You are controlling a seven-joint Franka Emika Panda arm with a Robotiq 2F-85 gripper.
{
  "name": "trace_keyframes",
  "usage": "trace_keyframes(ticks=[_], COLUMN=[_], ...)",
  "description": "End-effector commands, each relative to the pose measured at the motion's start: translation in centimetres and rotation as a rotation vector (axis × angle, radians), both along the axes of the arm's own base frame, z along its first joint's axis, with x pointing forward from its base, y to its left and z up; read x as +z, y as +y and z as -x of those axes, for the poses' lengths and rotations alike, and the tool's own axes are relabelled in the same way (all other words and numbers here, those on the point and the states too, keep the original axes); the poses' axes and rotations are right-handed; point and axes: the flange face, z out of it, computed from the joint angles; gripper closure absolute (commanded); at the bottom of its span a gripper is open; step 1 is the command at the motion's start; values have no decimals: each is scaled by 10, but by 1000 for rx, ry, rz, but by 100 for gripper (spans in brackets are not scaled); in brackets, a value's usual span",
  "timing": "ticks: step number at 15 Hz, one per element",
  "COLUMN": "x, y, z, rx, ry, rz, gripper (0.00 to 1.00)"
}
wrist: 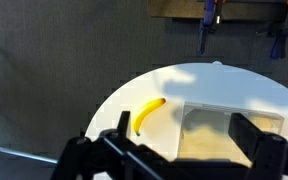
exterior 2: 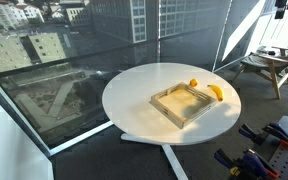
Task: Put the banana in the box
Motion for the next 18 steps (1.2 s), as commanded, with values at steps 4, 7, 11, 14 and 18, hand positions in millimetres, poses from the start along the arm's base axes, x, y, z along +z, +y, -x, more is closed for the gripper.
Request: trace_keyframes(ticks=[4, 7, 11, 14, 18], x=[1, 2, 6, 13, 21], y=[0, 2, 6, 9, 10], z=[0, -2, -9, -14, -19], rx=[0, 11, 49, 80, 137], ry=[1, -7, -33, -79, -149], rz=[0, -2, -15, -29, -73], gripper=[0, 0, 0, 0, 0])
